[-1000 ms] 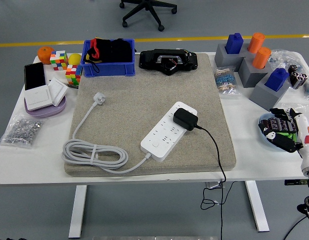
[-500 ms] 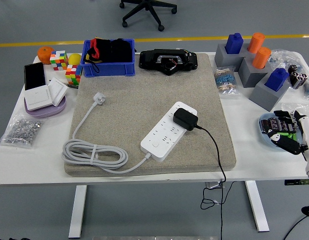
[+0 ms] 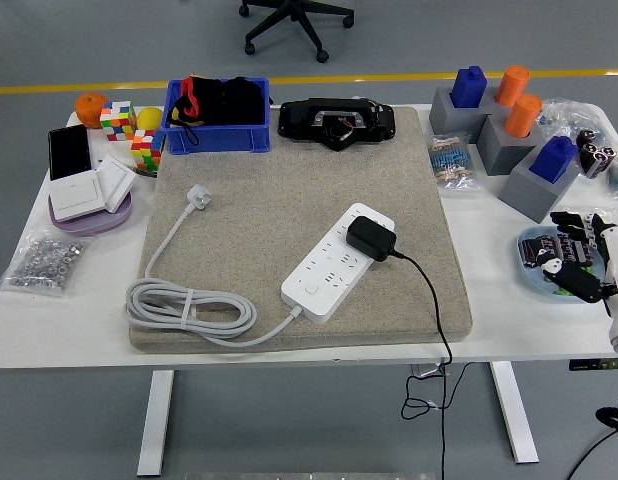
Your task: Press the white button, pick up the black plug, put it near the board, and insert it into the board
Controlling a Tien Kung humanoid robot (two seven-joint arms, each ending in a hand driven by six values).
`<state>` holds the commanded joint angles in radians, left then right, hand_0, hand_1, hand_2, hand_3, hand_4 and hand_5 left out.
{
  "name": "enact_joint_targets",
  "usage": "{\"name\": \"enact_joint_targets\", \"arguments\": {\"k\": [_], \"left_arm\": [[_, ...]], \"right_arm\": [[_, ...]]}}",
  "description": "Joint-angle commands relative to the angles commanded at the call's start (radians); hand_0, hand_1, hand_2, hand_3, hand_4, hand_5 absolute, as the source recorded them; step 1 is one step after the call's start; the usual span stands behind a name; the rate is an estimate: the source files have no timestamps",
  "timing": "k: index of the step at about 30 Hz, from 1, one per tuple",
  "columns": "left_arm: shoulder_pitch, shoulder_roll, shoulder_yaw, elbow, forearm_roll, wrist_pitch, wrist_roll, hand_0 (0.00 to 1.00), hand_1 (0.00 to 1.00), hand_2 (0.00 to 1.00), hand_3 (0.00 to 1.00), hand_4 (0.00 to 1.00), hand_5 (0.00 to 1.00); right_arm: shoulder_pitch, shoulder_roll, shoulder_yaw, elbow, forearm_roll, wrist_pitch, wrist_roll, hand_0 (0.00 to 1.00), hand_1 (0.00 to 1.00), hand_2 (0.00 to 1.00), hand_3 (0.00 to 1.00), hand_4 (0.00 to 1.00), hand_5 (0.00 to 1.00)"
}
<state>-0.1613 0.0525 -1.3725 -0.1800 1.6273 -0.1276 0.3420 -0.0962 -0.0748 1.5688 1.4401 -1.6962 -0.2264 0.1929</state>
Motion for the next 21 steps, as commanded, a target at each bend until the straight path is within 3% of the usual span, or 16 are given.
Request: {"name": "enact_joint_targets", "arguments": {"k": [9, 21], "left_arm": [[0.018, 0.002, -0.024, 0.0, 0.01, 0.004, 0.001, 0.685, 0.674, 0.658, 0.686, 0.561, 0.198], [0.019, 0.001, -0.028, 0.0, 0.012, 0.006, -0.001, 0.685, 0.676, 0.657, 0.685, 0.561, 0.198]], "right_arm": [[-0.013, 0.016, 0.025, 0.008, 0.025, -0.031, 0.034, 0.786, 0.632, 0.609, 0.616, 0.809, 0.197], [-0.016, 0.029, 0.04, 0.01, 0.023, -0.019, 0.024, 0.775, 0.622, 0.593, 0.614, 0.802, 0.193]]}}
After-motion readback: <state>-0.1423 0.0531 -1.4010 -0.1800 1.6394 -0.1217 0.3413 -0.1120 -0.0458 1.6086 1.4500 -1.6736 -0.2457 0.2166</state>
